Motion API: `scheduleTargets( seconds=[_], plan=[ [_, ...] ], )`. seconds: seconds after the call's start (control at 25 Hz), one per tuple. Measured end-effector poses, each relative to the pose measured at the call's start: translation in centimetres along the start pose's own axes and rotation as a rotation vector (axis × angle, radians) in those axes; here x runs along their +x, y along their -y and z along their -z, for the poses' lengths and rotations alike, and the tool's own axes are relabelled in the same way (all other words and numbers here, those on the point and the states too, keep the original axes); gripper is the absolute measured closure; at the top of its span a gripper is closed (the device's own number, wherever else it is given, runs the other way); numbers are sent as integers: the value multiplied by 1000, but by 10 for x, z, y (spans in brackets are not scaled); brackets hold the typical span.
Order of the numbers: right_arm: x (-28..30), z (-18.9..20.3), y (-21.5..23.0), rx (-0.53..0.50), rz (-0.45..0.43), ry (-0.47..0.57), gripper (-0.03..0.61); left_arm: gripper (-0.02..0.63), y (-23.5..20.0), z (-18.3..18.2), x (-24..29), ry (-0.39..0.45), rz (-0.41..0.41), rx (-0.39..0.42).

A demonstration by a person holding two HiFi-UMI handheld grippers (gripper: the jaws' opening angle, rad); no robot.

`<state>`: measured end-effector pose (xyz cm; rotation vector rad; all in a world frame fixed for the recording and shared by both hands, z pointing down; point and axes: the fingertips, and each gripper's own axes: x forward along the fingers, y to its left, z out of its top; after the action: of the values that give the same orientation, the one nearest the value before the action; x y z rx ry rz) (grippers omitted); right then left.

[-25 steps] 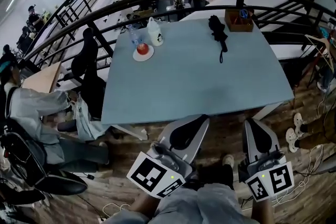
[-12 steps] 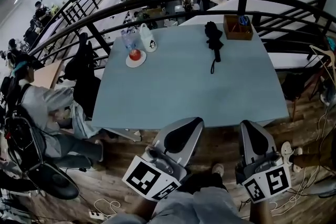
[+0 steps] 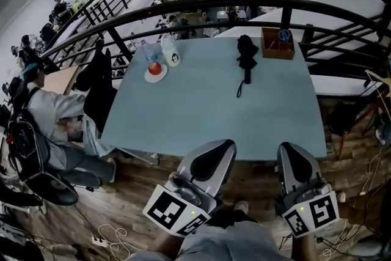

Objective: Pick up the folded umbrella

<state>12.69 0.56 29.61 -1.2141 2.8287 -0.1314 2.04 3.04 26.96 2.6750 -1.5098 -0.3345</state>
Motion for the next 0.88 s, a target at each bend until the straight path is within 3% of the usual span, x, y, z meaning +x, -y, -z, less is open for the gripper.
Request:
scheduleTargets(
  seconds=[0.48,0.88],
  plan=[
    [9,4,39,25,-59,-6,579,609,8,14,40,-16,-52,17],
    [66,2,71,13,-31,-11,580,609,-49,15,87,5,-53,-9]
  ],
)
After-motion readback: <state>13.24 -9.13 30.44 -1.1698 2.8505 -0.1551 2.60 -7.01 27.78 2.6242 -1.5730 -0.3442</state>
